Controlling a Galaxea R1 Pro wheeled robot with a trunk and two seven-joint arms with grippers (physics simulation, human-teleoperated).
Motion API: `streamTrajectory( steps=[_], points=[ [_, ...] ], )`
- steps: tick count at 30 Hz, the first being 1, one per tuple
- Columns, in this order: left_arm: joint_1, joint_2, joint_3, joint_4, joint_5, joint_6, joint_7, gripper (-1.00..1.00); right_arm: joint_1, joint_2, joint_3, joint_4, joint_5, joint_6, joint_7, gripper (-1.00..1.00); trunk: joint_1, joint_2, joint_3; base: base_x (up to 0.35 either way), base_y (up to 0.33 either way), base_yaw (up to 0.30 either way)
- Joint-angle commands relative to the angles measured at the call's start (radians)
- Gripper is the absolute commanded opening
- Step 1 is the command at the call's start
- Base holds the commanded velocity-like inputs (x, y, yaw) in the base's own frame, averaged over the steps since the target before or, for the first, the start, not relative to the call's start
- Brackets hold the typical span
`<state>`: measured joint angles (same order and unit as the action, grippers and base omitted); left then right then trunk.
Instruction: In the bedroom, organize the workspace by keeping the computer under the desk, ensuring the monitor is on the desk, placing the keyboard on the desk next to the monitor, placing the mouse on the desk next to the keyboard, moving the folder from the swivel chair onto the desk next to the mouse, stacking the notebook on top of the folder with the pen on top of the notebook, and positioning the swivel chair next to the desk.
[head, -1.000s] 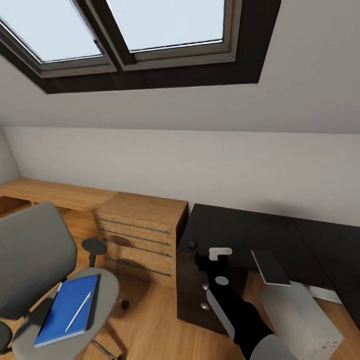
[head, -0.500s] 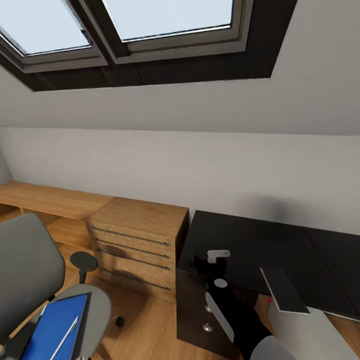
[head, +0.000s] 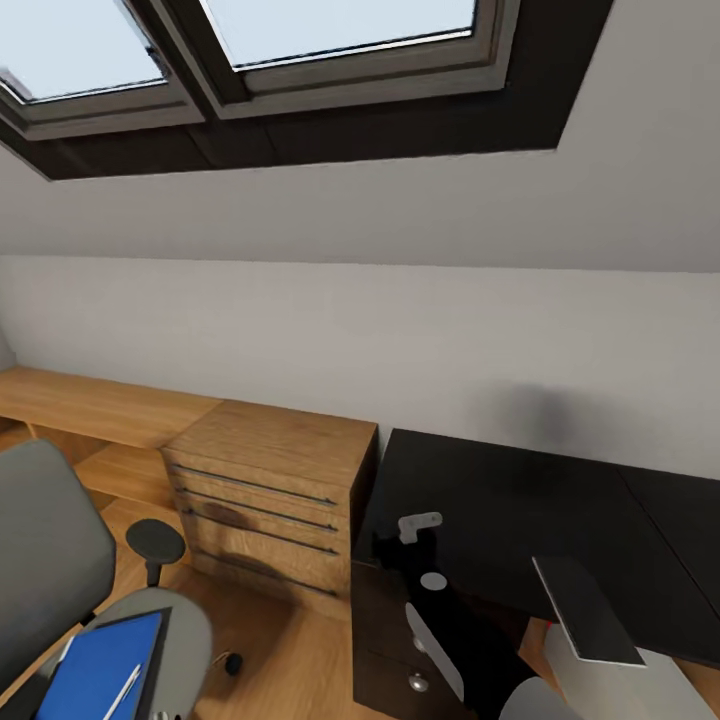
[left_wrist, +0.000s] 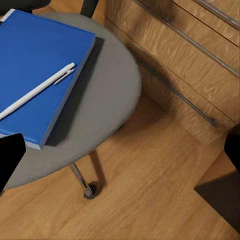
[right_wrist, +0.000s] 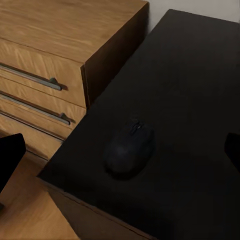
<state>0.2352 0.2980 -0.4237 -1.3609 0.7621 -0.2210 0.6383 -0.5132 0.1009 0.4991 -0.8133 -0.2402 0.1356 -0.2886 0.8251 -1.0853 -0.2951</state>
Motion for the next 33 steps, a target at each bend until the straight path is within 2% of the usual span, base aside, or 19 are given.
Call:
streamTrajectory(
  steps=[1, 7, 12, 17, 20, 22, 23, 24, 25, 26, 33],
  points=[
    [-0.001, 0.001, -0.003, -0.002, 0.01, -0.007, 0.003, 1.0, -0.001, 0.001, 0.004, 0.01, -0.007, 0.004, -0.008, 1.0, 0.001, -0.001, -0.001, 0.285, 0.0, 0.0],
    [-0.001, 0.0, -0.007, -0.003, 0.009, -0.008, 0.002, 1.0, -0.002, 0.003, 0.003, 0.058, -0.011, 0.005, -0.008, 1.0, 0.001, -0.001, -0.001, 0.222, 0.0, 0.0],
    [-0.001, 0.001, -0.058, -0.003, 0.008, -0.01, 0.004, 1.0, -0.007, 0.006, 0.002, 0.077, -0.017, 0.01, -0.007, 1.0, 0.001, -0.001, -0.001, 0.037, 0.0, 0.0],
    [-0.001, 0.001, -0.075, -0.003, 0.008, -0.01, 0.004, 1.0, -0.063, 0.026, 0.001, 0.141, -0.025, 0.014, -0.007, 1.0, 0.001, -0.001, -0.001, 0.007, 0.0, 0.0],
    [-0.001, 0.001, -0.078, -0.004, 0.008, -0.011, 0.004, 1.0, -0.117, 0.033, 0.001, 0.194, -0.03, 0.016, -0.007, 1.0, 0.001, -0.001, -0.001, 0.002, 0.0, 0.0],
    [-0.001, 0.001, -0.079, -0.007, 0.008, -0.011, 0.004, 1.0, -0.183, 0.037, 0.0, 0.282, -0.055, 0.016, -0.006, 1.0, 0.001, -0.001, -0.001, 0.0, 0.0, 0.0],
    [-0.001, 0.001, -0.078, -0.007, 0.008, -0.012, 0.004, 1.0, -0.198, 0.038, 0.0, 0.299, -0.066, 0.016, -0.005, 1.0, 0.001, -0.001, -0.001, 0.0, 0.0, 0.0],
    [-0.001, 0.001, -0.078, -0.008, 0.008, -0.013, 0.005, 1.0, -0.226, 0.038, -0.001, 0.333, -0.09, 0.016, 0.002, 1.0, 0.001, -0.001, -0.001, 0.0, 0.0, 0.0],
    [-0.001, 0.001, -0.076, -0.009, 0.008, -0.014, 0.006, 1.0, -0.279, 0.038, -0.002, 0.398, -0.146, 0.016, 0.032, 1.0, 0.001, -0.001, -0.001, 0.0, 0.0, 0.0],
    [-0.001, 0.001, -0.075, -0.01, 0.008, -0.014, 0.006, 1.0, -0.31, 0.038, -0.002, 0.436, -0.177, 0.016, 0.059, 1.0, 0.001, -0.001, -0.001, 0.0, 0.0, 0.0],
    [-0.001, 0.001, -0.072, -0.021, 0.009, -0.016, 0.009, 1.0, -0.346, 0.039, 0.0, 0.517, -0.208, 0.009, 0.106, 1.0, 0.024, -0.043, -0.02, 0.0, 0.0, 0.0]
  ],
)
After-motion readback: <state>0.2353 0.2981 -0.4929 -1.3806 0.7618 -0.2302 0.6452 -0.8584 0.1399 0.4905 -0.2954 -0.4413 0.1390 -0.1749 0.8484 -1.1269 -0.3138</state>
